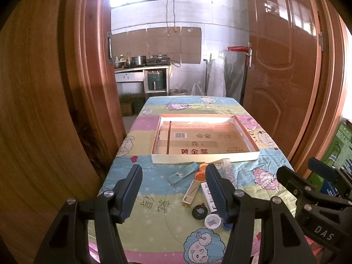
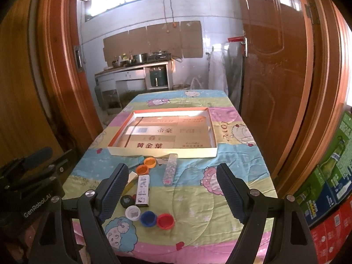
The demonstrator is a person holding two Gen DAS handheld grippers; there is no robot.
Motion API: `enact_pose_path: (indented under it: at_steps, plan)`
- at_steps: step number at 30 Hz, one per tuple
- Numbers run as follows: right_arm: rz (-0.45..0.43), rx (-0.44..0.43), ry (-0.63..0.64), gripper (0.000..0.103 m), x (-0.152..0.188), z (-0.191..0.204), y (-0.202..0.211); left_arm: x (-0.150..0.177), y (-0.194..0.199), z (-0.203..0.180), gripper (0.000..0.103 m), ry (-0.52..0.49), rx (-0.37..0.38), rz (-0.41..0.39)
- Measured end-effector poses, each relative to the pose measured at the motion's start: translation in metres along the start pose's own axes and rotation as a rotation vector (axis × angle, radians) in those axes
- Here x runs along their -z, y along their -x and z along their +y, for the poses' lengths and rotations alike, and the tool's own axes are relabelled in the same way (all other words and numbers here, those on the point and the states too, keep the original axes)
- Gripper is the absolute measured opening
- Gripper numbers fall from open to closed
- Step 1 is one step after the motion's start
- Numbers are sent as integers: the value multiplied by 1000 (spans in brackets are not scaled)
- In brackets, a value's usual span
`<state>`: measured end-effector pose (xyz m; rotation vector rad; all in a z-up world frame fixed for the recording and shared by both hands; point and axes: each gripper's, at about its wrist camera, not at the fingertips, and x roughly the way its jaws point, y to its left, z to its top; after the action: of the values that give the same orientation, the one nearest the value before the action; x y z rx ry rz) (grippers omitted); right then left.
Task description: Organize rigid objects
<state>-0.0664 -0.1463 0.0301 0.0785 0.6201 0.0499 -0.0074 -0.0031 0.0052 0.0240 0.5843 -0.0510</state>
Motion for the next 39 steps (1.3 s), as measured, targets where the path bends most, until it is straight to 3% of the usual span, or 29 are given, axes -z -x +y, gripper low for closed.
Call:
enact_pose_path:
  at_steps: [39]
  plan:
    - [9, -11, -5, 83, 7, -1, -9, 2, 0, -1, 60, -3, 8, 4]
